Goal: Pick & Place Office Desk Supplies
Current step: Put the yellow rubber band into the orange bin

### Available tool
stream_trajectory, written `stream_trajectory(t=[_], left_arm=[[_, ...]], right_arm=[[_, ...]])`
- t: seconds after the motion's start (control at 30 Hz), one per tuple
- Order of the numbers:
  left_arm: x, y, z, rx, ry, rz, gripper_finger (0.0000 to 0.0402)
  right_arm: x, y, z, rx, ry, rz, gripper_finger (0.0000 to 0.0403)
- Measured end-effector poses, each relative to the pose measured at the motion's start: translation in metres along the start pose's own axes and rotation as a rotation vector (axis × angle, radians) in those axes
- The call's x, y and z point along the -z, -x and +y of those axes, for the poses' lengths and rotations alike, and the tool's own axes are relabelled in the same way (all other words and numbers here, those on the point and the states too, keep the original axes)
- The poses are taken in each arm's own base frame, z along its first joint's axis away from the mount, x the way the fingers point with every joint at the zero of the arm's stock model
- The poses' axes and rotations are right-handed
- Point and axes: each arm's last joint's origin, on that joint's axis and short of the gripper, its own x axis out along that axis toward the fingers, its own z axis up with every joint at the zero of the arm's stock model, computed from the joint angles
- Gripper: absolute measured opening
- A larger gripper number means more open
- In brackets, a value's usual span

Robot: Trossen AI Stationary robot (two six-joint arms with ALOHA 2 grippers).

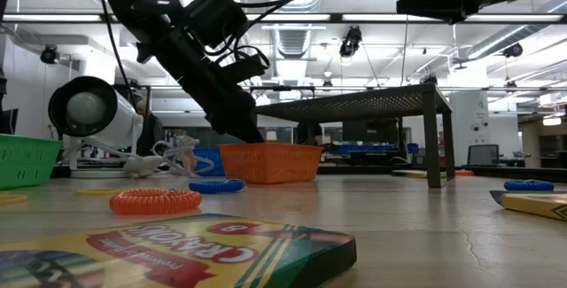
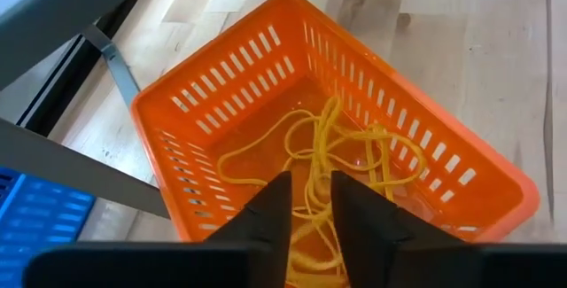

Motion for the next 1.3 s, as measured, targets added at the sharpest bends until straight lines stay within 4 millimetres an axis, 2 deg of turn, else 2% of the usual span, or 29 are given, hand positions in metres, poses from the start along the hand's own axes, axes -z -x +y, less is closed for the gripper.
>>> stream_trajectory(t=[0.33,0.63,0.8,1.0,1.17,1.3], left_arm=[[0.0,0.0,0.0,0.008,0.0,-0.001,0.0131],[-0.002,0.006,0.002,0.007,-0.035,-0.006,0.0138],[-0.012,0.035,0.006,0.017,-0.068,-0.026,0.0138],[-0.01,0.087,0.006,0.068,-0.126,0.032,0.0138],[-0.005,0.124,-0.01,0.162,-0.112,0.026,0.0138],[0.006,0.141,-0.029,0.229,-0.146,0.078,0.0138]], right_arm=[[0.0,0.0,0.0,0.0,0.0,0.0,0.0137],[0.0,0.0,0.0,0.0,0.0,0.0,0.0137],[0.0,0.0,0.0,0.0,0.0,0.0,0.0137],[0.0,0.0,0.0,0.0,0.0,0.0,0.0137],[0.0,0.0,0.0,0.0,-0.002,-0.002,0.0137],[0.0,0.0,0.0,0.0,0.0,0.0,0.0137]])
